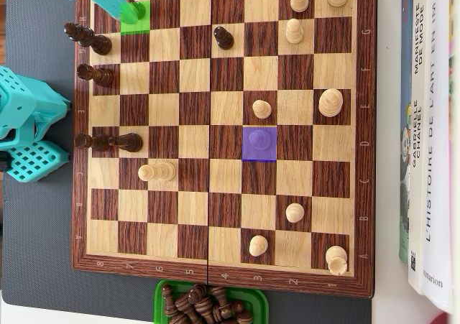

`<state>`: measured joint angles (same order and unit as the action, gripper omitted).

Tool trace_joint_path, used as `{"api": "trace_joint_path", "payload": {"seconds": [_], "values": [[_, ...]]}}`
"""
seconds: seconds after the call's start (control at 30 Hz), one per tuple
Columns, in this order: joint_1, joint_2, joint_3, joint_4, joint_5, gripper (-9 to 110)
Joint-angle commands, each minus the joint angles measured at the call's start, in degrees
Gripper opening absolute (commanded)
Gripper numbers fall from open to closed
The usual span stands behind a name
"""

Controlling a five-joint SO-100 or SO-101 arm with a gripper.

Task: Play chess

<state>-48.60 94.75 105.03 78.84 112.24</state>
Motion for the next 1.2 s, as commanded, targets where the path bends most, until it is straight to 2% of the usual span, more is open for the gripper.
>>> {"api": "trace_joint_path", "payload": {"seconds": [0.0, 0.53, 1.17], "values": [[0.44, 0.00, -2.37, -0.09, 0.26, 21], [5.89, -1.93, -0.70, 0.26, -3.52, 21], [5.45, -1.41, 2.11, 0.26, -3.43, 21]]}}
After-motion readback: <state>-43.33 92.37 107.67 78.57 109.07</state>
